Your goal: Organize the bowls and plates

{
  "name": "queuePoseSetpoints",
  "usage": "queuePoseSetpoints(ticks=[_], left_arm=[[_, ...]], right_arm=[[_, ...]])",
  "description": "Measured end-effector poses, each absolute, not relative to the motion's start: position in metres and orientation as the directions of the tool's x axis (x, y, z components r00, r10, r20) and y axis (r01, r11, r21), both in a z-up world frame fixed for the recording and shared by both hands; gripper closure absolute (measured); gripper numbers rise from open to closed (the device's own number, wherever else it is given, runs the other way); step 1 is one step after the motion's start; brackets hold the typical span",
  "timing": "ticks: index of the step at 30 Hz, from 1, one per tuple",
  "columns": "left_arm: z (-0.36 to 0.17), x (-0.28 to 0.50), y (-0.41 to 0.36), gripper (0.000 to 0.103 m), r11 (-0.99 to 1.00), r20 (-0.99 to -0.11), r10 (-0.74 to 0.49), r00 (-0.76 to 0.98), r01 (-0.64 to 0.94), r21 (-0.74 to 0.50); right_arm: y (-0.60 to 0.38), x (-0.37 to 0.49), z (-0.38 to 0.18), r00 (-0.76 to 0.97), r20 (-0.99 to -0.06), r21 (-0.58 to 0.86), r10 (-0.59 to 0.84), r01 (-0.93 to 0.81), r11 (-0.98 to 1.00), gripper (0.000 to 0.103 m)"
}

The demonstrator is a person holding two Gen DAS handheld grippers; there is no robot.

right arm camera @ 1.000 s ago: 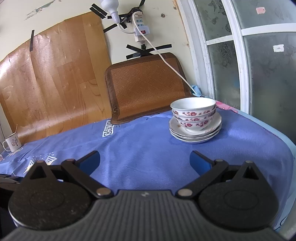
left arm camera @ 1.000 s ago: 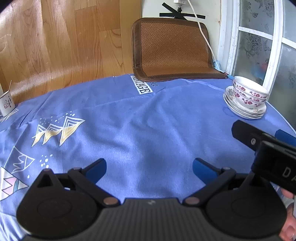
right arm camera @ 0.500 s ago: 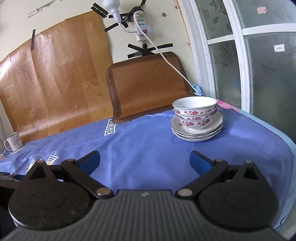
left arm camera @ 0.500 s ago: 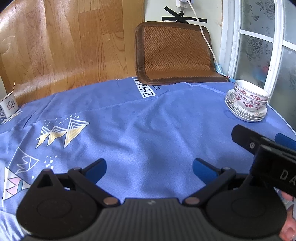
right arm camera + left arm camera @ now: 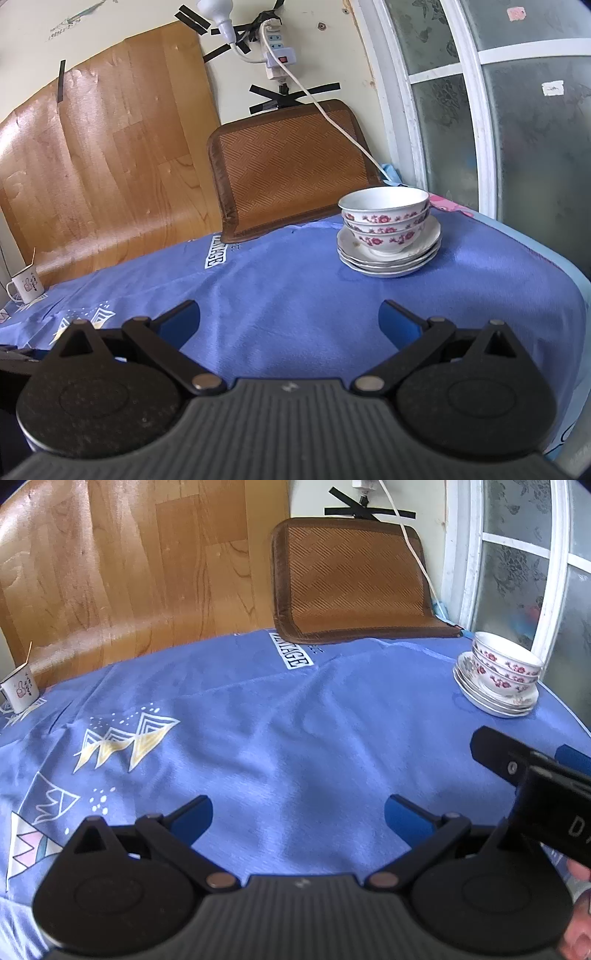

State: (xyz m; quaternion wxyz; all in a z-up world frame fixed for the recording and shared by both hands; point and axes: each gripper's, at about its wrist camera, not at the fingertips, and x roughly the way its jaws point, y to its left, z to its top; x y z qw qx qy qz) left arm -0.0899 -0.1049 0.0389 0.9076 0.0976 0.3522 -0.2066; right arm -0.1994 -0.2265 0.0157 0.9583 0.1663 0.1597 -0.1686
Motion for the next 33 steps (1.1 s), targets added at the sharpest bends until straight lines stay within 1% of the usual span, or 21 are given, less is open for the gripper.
queuePoseSetpoints(ticks=[33], left_arm=[[0.0290, -0.0850, -0.1084, 0.000, 0.884, -0.723, -0.324, 0.610, 0.467, -0.001]], right_arm=[[-0.2293, -0.1996, 0.0115, 0.890, -0.369, 0.270, -0.269, 0.379, 0.885, 0.000]])
